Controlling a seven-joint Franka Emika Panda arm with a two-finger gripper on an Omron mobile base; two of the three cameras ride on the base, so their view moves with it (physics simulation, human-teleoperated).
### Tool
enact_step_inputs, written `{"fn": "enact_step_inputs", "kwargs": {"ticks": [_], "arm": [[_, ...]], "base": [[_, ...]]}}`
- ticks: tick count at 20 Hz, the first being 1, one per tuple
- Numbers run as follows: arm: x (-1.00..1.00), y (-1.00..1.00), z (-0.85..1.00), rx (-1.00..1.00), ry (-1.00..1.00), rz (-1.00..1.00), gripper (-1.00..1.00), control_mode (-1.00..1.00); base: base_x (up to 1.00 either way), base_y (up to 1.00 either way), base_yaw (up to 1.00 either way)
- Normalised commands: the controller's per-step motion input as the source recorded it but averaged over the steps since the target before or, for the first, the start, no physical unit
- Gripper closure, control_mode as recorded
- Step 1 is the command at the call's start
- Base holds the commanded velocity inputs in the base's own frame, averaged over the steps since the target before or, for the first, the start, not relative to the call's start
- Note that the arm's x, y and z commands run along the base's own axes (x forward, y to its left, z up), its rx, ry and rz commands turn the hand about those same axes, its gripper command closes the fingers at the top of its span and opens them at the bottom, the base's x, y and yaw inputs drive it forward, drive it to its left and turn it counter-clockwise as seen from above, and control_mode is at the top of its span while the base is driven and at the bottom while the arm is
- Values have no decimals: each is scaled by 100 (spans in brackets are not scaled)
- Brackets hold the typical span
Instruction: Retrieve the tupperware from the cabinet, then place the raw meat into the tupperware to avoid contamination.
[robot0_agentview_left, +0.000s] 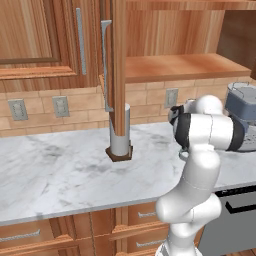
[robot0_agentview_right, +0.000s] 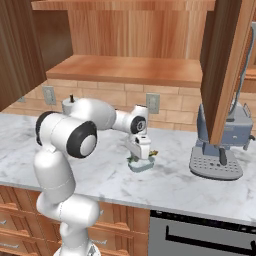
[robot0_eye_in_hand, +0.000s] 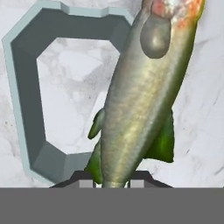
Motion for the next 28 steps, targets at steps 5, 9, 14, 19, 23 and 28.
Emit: {"fn": "enact_step_inputs", "kwargs": {"ticks": [5,9,14,19,23,28], "arm": [[-3,3,12,-1,0,0,100,-100],[-4,9,7,-3,0,0,-100,-100],[-5,1,7,-2,-1,0,-100,-100],[-7,0,4,0,-1,0,-100,-100],[-13,0,10,-2,-4,-1,-100,-100],[-31,9,9,-5,-5,-4,-100,-100]], "base": [[0,0,0],[0,0,0],[0,0,0],[0,0,0],[0,0,0],[0,0,0]]}}
